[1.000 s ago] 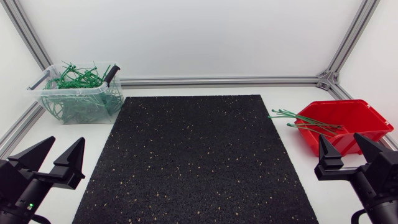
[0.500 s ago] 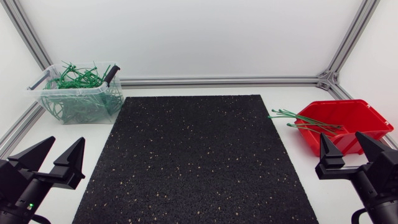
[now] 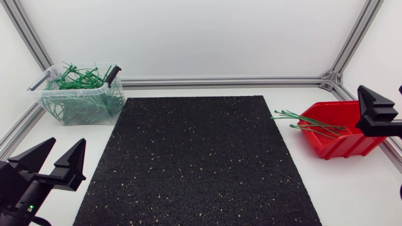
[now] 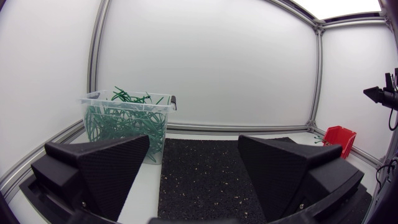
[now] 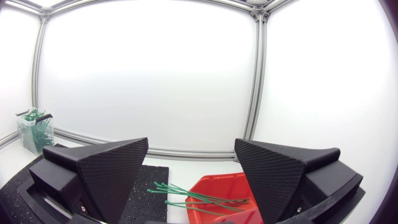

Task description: Take a green cable tie from the red box, thread the tail through the head to close it, then place it in the transparent bin on the left.

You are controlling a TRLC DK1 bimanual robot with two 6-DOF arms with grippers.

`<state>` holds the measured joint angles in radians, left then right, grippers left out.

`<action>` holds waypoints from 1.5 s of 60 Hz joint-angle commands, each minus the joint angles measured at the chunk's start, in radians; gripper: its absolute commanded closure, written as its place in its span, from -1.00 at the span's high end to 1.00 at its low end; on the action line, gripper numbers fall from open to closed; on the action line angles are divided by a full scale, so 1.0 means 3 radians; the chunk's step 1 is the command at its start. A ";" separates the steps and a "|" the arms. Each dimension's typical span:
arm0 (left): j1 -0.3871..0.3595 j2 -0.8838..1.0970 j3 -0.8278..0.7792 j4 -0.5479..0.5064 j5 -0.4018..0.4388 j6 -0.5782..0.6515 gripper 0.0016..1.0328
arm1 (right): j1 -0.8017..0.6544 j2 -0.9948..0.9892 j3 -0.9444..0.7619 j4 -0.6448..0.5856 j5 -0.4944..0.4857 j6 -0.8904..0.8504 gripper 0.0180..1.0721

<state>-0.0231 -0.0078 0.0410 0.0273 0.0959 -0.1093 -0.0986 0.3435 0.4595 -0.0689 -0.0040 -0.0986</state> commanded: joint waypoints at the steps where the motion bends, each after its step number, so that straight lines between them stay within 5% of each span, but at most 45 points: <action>1: -0.0005 -0.0020 -0.0147 -0.0019 -0.0018 -0.0040 0.92 | -0.0034 0.0333 0.0371 -0.0139 -0.0022 -0.0050 0.93; 22: -0.0005 -0.0020 -0.0142 -0.0019 -0.0033 -0.0040 0.92 | -0.0065 0.1447 0.1720 -0.0865 -0.0299 -0.0735 0.90; 29: -0.0005 -0.0015 -0.0142 -0.0019 -0.0033 -0.0040 0.92 | -0.0162 0.1974 0.2293 -0.1453 -0.0472 -0.1287 0.90; 35: -0.0005 -0.0015 -0.0142 -0.0019 -0.0033 -0.0040 0.92 | -0.0449 0.2398 0.2656 -0.1739 -0.0948 -0.1507 0.90; 57: -0.0015 -0.0005 -0.0142 -0.0030 -0.0028 -0.0045 0.92 | -0.0454 0.3912 0.3745 -0.3299 -0.1101 -0.2565 0.90; 71: -0.0020 -0.0005 -0.0142 -0.0030 -0.0033 -0.0045 0.92 | -0.0392 0.4295 0.3740 -0.3657 -0.0963 -0.3225 0.90; 90: -0.0025 0.0001 -0.0142 -0.0035 -0.0033 -0.0045 0.92 | -0.0183 0.4648 0.3367 -0.3309 -0.0442 -0.3522 0.66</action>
<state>-0.0231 -0.0078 0.0410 0.0265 0.0925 -0.1093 -0.1749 1.7058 1.5200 -1.0843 -0.1589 -1.1156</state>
